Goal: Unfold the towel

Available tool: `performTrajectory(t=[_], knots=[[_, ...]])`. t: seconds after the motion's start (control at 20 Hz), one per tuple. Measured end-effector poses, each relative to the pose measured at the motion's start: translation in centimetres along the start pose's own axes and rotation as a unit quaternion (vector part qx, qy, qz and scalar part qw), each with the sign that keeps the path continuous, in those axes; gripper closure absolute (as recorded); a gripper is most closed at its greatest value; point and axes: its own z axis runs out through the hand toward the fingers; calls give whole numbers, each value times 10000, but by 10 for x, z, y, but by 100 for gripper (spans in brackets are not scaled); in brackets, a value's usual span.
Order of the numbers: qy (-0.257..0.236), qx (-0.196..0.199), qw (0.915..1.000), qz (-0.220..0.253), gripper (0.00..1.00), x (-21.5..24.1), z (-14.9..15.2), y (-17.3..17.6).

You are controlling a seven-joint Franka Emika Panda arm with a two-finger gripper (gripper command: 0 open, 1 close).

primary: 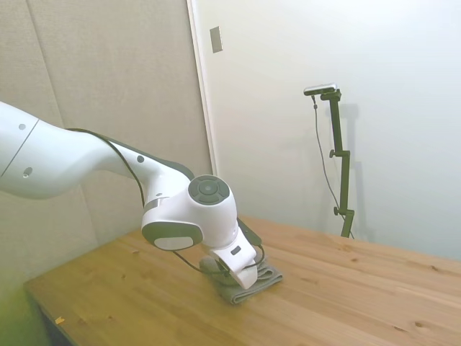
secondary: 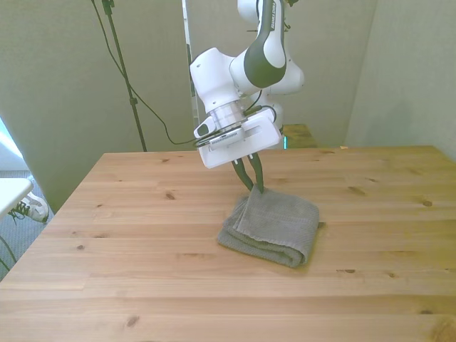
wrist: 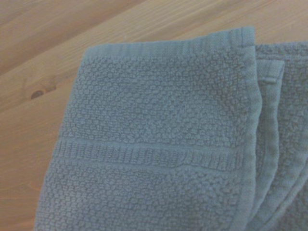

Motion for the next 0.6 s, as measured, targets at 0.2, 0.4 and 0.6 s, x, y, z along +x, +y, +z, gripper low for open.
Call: performTrajectory(t=[0.2, 0.4, 0.6], knots=[[-17, 164, 9998, -106, 100, -4, -19, -14], [44, 377, 9988, -310, 100, -10, -46, -45], [98, 456, 9978, -478, 100, -19, -59, -82]])
